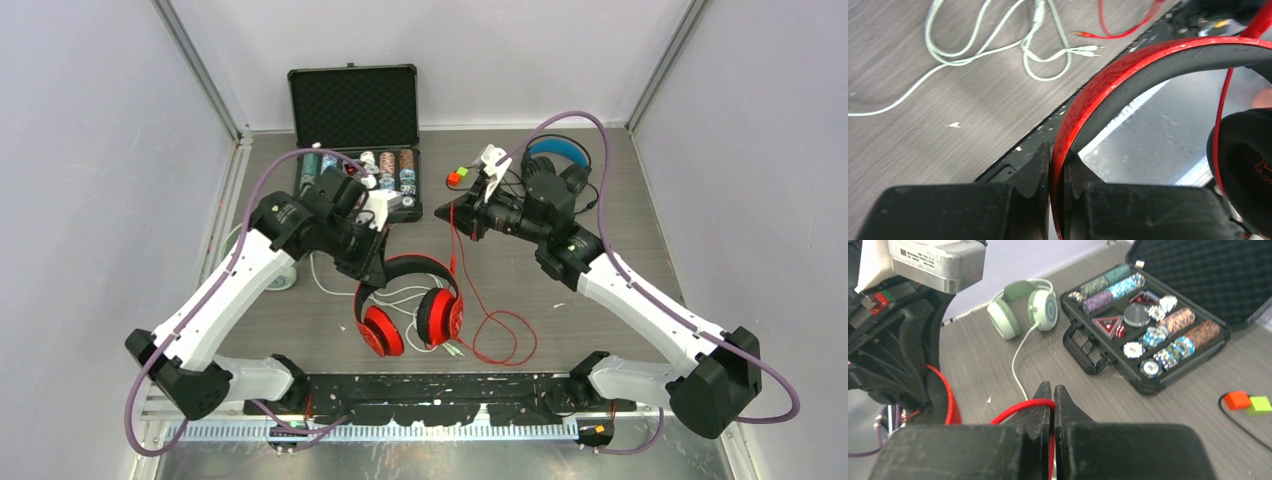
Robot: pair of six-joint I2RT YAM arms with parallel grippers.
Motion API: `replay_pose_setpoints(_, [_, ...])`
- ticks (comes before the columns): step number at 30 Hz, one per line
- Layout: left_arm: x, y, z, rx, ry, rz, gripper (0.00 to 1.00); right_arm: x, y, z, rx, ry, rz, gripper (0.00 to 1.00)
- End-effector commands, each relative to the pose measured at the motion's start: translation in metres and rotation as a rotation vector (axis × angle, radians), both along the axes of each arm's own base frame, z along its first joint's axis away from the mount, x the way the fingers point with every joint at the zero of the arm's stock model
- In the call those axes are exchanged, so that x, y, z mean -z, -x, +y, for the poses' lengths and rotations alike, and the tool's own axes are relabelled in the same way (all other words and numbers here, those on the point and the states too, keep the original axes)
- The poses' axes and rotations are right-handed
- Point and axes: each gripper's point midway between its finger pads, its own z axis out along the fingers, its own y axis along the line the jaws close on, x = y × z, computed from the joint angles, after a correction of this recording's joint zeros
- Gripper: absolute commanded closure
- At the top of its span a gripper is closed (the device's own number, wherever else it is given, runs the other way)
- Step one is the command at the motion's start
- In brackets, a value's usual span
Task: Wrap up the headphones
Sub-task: Wrap the headphones cable around the headphones.
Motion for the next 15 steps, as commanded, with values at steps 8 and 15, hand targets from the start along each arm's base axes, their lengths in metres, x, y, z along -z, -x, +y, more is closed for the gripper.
replay_pose_setpoints(8, [0.024, -0.049, 0.065, -0.167, -0.472, -0.210, 1.00, -0.001, 0.019, 0.000, -0.048, 0.119, 0.291, 1.00])
replay_pose_setpoints(15, [0.025, -0.073, 0.085, -0.338, -0.588, -0.286, 1.00, -0.004, 0.029, 0.027, -0.049, 0.155, 0.530, 1.00])
